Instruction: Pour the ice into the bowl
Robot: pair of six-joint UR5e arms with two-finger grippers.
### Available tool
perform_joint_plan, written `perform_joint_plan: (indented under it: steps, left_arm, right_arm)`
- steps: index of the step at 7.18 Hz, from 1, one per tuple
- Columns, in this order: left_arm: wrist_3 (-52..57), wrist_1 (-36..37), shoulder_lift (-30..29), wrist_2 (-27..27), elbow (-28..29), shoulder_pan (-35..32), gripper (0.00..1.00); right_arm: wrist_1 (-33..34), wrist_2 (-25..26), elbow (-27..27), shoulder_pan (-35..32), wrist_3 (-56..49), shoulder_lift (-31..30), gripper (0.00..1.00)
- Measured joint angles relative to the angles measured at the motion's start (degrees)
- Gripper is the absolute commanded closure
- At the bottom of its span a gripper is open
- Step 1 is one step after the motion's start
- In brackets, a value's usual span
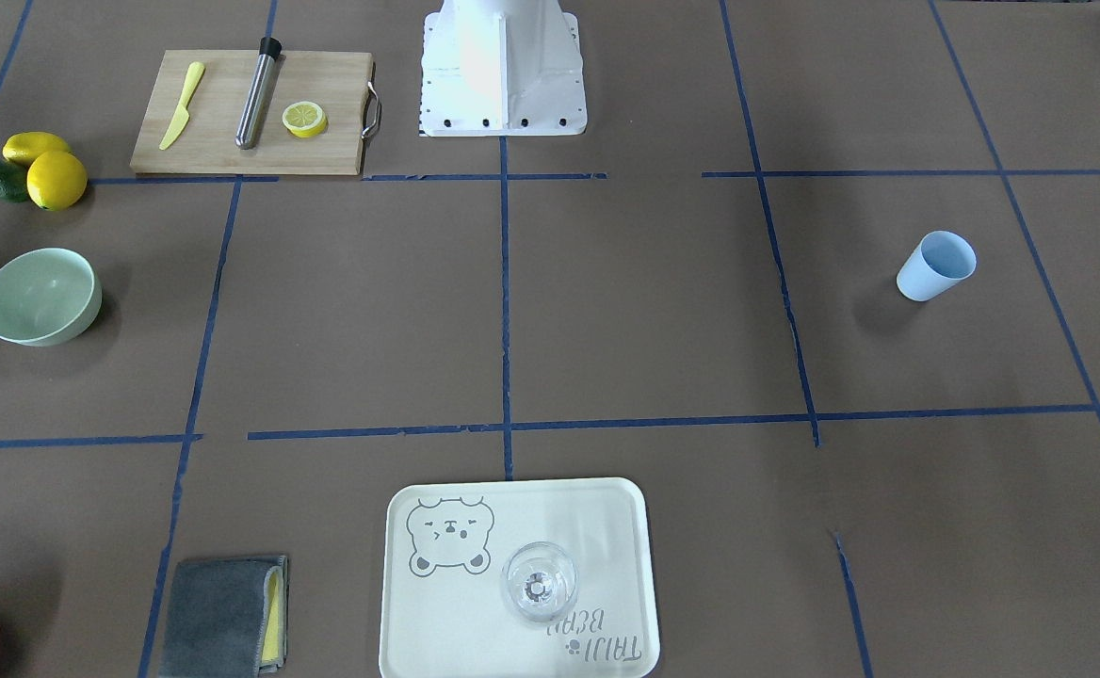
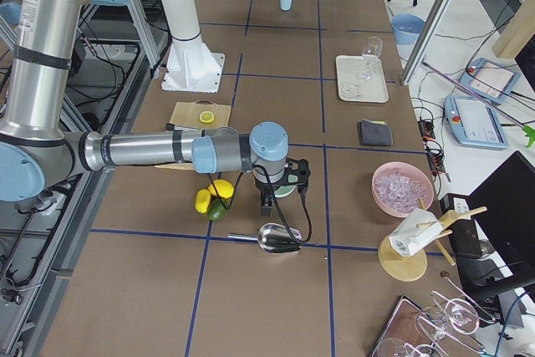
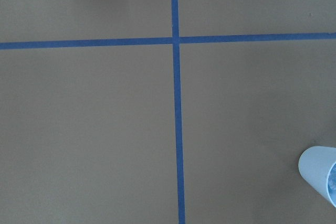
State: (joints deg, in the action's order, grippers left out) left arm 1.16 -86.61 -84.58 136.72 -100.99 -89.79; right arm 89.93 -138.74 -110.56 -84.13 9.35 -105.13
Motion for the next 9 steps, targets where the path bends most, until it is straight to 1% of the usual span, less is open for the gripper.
perform_joint_plan:
  steps: [3,7,9]
  left_arm:
    - [0.35,-1.88,-1.40,0.18,0.67,0.15,0.00]
    - [0.25,-4.32,-1.43,0.72,1.20,0.77,0.00]
    - [0.20,-5.47,-1.43,1.49,1.64,0.83,0.00]
  right_arm:
    - [-4.00,0.10,1.52,0.15,0.43,0.63,0.00]
    - [-7.24,-1.15,3.75,0.83,0.75,2.04,0.00]
    - [-10.82,-1.83,4.58,5.24,1.51,2.21,0.00]
